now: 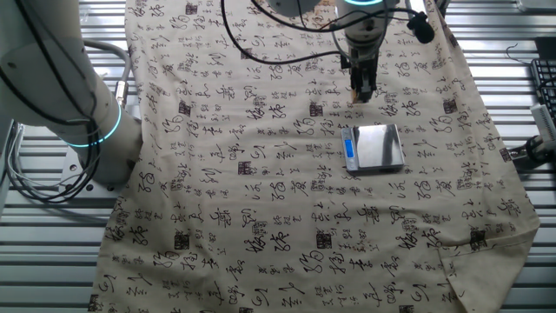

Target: Remove the object from the scale

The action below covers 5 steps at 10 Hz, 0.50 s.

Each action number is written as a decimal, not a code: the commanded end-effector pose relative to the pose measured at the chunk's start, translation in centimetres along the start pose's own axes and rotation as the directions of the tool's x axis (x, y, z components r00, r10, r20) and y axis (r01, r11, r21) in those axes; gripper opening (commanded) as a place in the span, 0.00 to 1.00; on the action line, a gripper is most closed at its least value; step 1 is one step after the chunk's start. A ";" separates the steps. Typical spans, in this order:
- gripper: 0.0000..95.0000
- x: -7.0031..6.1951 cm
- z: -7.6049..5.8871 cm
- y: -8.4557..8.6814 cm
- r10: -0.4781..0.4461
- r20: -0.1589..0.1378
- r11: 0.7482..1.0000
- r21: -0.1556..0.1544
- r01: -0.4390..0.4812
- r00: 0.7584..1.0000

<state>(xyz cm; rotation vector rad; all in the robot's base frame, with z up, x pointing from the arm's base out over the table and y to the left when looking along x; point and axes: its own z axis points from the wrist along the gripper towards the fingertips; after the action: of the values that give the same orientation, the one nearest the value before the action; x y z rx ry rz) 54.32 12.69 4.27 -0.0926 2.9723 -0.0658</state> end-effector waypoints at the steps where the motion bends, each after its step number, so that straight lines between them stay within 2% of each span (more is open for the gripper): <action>1: 0.40 0.0 0.0 0.0 -0.015 0.001 1.000 -0.001 0.015 1.000; 2: 0.40 0.0 0.0 0.0 -0.019 0.001 1.000 -0.001 0.019 1.000; 3: 0.80 0.0 0.0 0.0 -0.029 0.001 1.000 -0.002 0.029 1.000; 5: 0.80 0.0 0.0 0.0 -0.030 0.001 1.000 -0.004 0.030 1.000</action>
<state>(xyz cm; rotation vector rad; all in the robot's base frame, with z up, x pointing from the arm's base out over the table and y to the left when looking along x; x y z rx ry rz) 54.29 12.62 4.31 -0.1359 2.9700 -0.0649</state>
